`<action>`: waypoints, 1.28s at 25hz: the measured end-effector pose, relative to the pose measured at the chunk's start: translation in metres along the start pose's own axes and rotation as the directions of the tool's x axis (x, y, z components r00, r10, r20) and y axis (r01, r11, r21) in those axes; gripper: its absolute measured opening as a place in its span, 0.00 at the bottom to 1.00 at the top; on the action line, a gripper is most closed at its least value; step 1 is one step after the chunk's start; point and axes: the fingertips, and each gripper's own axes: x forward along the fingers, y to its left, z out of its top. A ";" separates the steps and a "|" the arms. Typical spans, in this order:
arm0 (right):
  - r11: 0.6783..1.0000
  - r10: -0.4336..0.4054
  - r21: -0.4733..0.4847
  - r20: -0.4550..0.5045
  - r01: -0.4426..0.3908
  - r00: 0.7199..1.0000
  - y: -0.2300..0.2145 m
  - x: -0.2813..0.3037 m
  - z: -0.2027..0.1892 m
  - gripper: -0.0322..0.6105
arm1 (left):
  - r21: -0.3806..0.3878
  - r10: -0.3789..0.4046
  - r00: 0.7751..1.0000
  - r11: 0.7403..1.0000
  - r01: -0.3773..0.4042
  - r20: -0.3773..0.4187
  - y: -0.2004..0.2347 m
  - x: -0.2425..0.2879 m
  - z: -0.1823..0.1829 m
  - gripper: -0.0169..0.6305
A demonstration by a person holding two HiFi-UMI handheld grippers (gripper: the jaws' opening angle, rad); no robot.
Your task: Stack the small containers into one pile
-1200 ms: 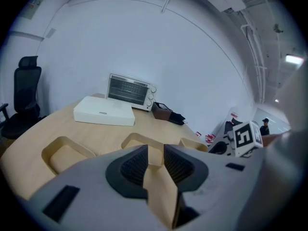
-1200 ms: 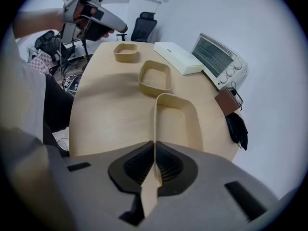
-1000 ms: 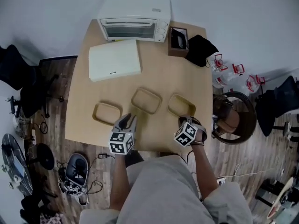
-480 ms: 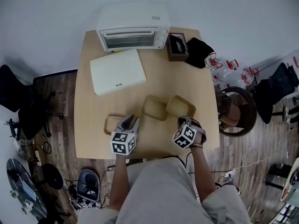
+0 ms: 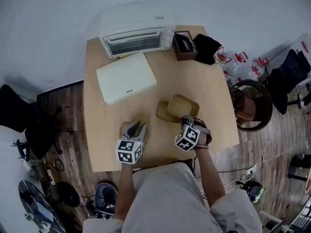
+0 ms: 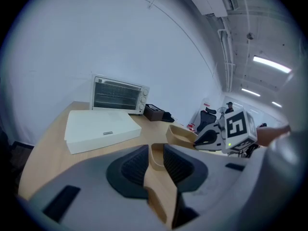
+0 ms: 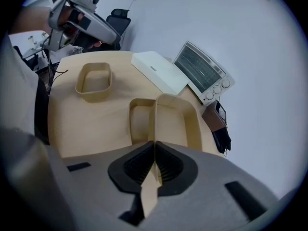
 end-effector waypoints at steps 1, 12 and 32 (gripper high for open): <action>1.000 -0.005 -0.005 0.001 0.005 1.000 0.002 0.000 0.004 0.08 | 0.009 -0.003 1.000 1.000 0.003 -0.002 0.002 -0.002 0.000 0.17; 0.997 -0.031 -0.064 -0.015 0.030 0.999 0.027 0.011 0.037 0.08 | 0.028 -0.006 0.999 1.000 0.005 0.036 0.032 -0.022 0.010 0.17; 0.996 0.002 -0.086 -0.049 -0.006 0.999 0.050 0.030 0.042 0.08 | -0.008 -0.015 0.999 1.000 0.015 0.037 0.054 -0.019 0.009 0.17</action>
